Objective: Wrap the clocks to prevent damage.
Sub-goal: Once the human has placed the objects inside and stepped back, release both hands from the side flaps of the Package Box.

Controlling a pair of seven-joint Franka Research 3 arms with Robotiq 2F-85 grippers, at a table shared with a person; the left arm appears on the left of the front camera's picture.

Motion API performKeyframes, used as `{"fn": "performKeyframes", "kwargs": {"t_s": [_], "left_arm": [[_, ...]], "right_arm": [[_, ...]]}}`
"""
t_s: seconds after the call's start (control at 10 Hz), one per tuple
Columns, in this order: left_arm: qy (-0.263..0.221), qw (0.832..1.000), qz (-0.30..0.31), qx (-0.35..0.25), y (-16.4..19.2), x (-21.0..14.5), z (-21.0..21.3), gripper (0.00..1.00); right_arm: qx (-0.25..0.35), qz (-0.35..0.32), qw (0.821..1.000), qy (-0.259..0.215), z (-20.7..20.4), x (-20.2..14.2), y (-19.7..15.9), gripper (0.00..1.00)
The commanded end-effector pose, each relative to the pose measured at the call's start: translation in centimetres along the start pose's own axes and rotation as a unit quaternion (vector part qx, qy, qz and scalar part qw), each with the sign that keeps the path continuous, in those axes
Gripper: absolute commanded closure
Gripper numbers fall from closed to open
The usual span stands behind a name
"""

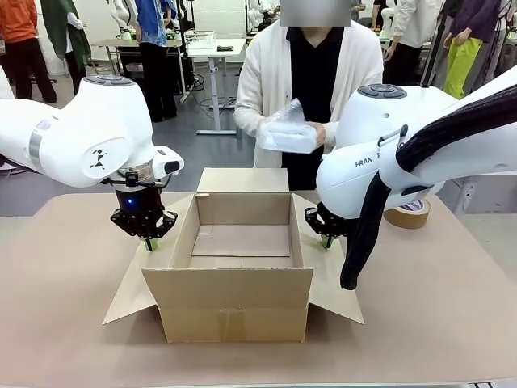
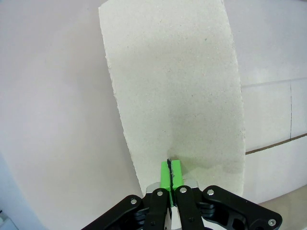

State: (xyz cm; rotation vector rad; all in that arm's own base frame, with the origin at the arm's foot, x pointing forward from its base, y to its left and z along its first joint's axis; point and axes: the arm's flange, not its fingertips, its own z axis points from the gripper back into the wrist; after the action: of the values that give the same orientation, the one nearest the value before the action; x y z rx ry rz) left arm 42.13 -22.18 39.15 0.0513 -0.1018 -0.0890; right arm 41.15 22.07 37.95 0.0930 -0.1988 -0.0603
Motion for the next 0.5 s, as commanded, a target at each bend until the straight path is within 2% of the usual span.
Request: {"fn": "performKeyframes", "kwargs": {"t_s": [0.0,0.4], "left_arm": [[0.002,1.000,-0.004,0.008,-0.03,-0.12,-0.11,1.00],[0.002,1.000,-0.004,0.008,-0.03,-0.12,-0.11,1.00]], "right_arm": [[-0.002,-0.010,1.000,-0.005,-0.27,-0.04,0.19,0.99],[-0.002,-0.010,1.000,-0.005,-0.27,-0.04,0.19,0.99]]}}
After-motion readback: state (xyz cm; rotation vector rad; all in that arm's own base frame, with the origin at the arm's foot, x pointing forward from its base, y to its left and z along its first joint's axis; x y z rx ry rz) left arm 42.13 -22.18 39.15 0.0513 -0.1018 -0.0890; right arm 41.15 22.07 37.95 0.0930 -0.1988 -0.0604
